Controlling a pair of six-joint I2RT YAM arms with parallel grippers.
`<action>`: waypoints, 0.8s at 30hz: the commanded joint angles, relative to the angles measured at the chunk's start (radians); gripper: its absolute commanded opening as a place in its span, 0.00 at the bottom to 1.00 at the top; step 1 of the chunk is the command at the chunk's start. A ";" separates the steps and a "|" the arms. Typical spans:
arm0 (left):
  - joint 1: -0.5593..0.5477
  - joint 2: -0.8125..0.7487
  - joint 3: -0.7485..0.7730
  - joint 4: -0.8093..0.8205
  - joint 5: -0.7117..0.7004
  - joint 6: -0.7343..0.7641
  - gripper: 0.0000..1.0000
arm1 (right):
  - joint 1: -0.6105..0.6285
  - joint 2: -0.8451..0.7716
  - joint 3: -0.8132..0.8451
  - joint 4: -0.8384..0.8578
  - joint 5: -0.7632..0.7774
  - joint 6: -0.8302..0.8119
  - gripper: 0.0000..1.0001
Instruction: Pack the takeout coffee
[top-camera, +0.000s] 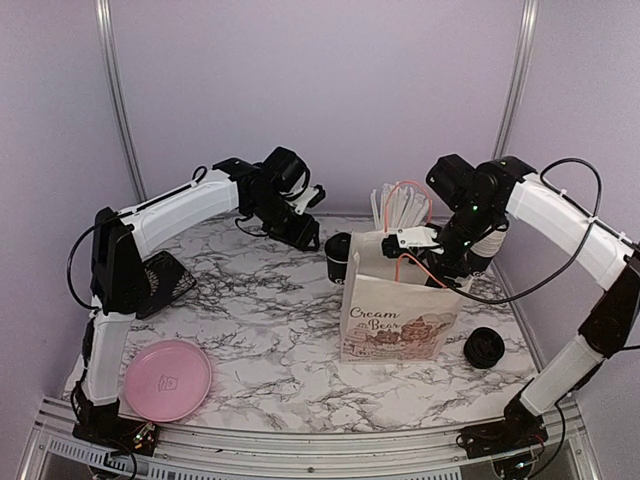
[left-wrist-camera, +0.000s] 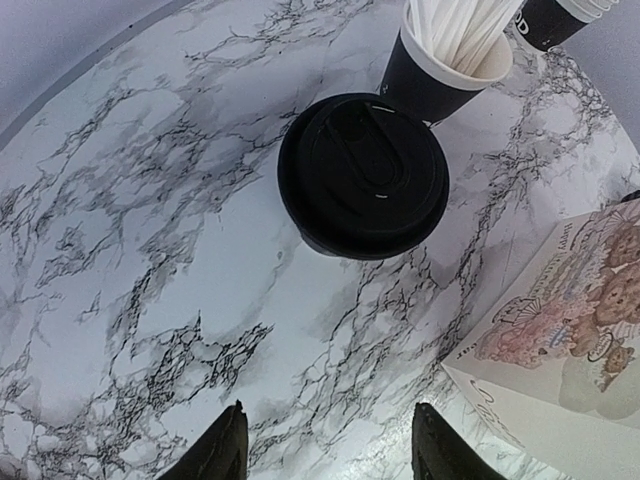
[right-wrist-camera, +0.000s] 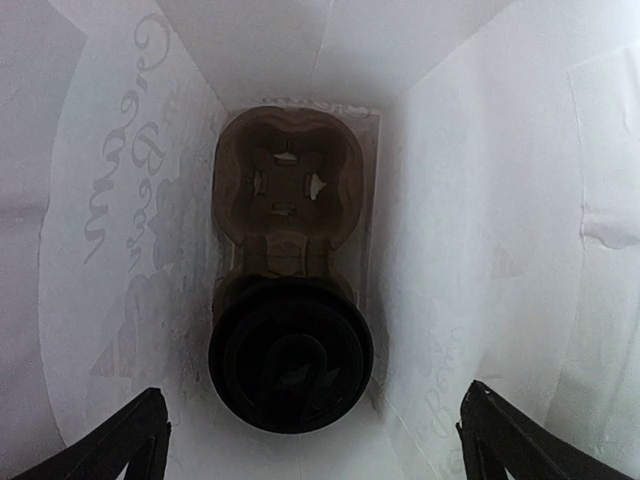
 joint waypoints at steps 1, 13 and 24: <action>-0.028 0.078 0.112 -0.014 0.011 -0.011 0.57 | -0.042 -0.050 -0.014 -0.025 0.054 -0.024 0.99; -0.062 0.202 0.224 0.213 -0.088 -0.028 0.86 | -0.044 -0.043 0.006 -0.025 -0.006 -0.036 0.99; -0.071 0.296 0.254 0.304 -0.161 -0.048 0.87 | -0.044 -0.046 -0.004 -0.025 -0.020 -0.034 0.99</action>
